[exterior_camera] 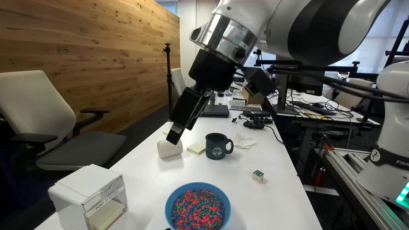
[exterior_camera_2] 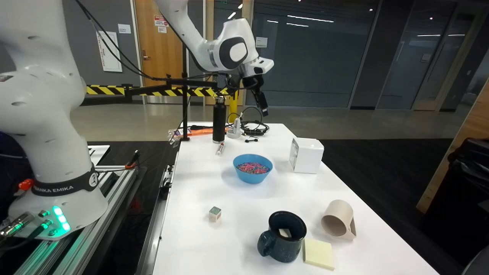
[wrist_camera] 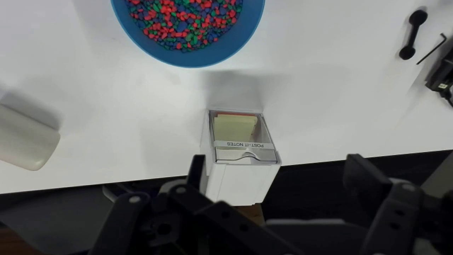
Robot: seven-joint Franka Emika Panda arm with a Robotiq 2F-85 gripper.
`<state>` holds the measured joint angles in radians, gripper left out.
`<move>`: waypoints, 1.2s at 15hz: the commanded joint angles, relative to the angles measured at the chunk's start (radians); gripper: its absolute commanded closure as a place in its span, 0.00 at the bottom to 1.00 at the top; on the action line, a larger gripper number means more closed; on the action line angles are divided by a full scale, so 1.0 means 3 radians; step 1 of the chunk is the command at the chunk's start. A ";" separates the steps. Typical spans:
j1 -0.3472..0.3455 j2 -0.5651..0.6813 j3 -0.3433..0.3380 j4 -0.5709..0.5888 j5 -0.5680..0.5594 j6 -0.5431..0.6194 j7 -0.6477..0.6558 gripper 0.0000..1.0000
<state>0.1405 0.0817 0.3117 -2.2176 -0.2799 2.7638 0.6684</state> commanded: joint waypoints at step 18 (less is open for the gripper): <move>0.0686 0.1215 -0.0681 0.1051 -0.0137 0.0101 0.0482 0.00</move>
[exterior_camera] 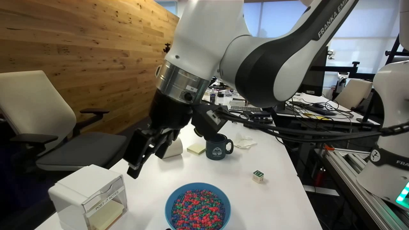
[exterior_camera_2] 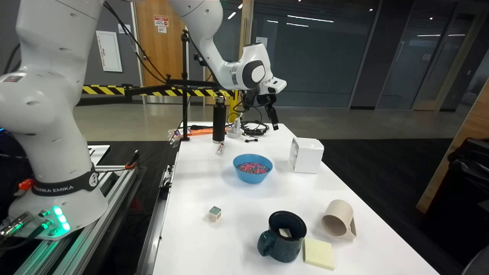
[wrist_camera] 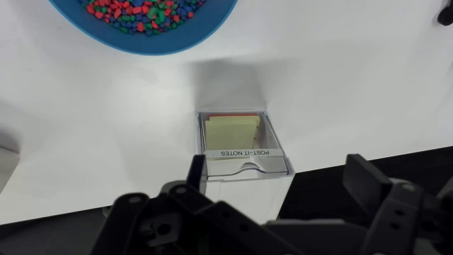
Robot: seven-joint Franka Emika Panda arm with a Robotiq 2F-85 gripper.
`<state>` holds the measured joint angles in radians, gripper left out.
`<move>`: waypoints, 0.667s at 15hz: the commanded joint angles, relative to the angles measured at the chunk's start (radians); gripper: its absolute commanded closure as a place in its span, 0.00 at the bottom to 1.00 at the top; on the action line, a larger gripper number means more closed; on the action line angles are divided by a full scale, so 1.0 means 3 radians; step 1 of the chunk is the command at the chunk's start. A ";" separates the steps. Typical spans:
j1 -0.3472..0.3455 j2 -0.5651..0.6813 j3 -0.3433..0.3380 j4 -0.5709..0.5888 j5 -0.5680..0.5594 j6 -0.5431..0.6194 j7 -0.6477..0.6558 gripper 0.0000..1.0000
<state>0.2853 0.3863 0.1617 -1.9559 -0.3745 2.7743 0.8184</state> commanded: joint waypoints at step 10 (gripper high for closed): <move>0.0544 0.0663 -0.0461 0.0658 0.1018 0.0555 0.0473 0.00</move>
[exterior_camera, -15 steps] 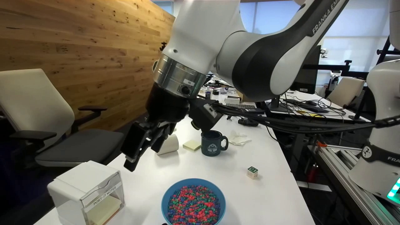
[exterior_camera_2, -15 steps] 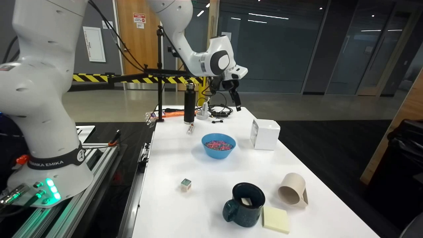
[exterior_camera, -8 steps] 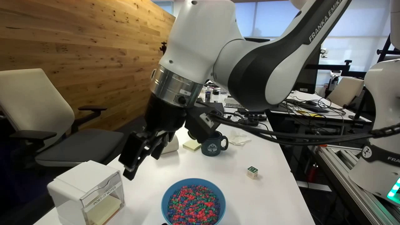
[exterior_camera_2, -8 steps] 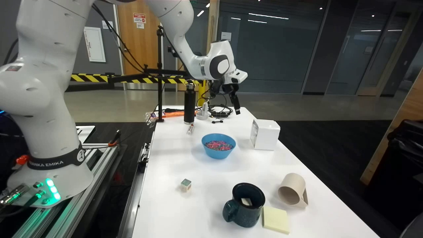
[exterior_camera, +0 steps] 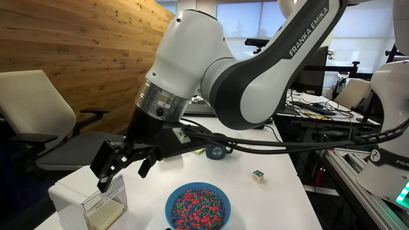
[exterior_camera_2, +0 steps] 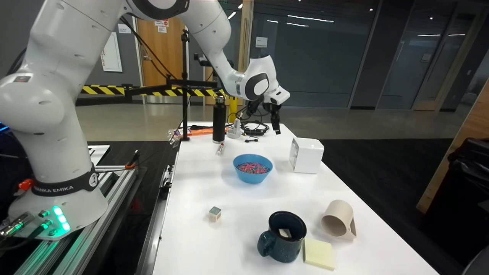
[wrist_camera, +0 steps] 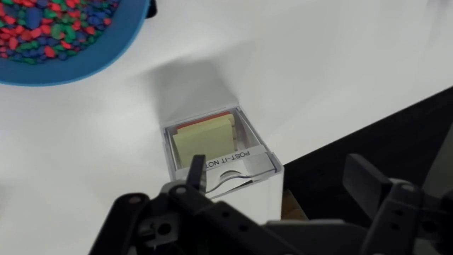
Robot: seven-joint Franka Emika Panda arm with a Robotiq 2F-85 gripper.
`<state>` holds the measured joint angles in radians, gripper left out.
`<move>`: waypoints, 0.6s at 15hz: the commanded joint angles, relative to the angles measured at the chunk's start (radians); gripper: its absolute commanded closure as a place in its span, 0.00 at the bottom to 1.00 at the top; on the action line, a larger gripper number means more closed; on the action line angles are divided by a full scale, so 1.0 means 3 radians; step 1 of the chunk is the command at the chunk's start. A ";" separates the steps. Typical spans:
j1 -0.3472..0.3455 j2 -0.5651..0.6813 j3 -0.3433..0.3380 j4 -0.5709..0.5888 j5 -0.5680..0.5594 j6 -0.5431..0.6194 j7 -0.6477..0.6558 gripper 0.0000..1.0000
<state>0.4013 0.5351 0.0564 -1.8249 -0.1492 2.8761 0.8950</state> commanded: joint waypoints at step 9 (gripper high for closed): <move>0.1344 0.0386 -0.1550 0.0303 0.0137 0.0736 0.1653 0.00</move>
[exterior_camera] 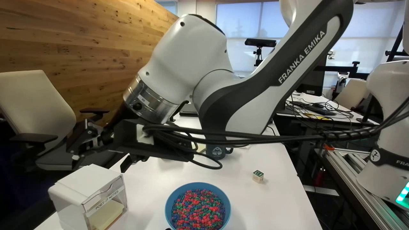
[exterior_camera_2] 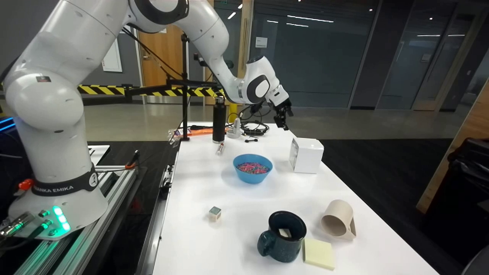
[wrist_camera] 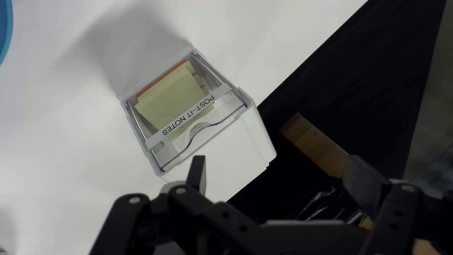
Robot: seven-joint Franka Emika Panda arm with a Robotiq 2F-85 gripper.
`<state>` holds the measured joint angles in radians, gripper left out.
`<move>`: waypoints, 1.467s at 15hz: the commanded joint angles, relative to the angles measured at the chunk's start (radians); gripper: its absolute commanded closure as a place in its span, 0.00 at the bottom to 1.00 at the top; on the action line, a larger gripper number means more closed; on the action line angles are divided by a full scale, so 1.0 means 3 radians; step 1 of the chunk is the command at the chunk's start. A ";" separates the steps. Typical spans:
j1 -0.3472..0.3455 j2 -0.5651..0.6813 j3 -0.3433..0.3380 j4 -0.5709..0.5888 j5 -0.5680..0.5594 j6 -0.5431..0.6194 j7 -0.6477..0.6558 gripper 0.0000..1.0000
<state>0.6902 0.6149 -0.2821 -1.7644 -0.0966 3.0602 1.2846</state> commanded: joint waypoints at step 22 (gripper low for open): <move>0.1182 0.0289 -0.0951 -0.0204 0.0960 0.0650 0.1539 0.00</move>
<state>0.9738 0.6958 -0.5034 -1.7765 0.1127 3.2049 1.6413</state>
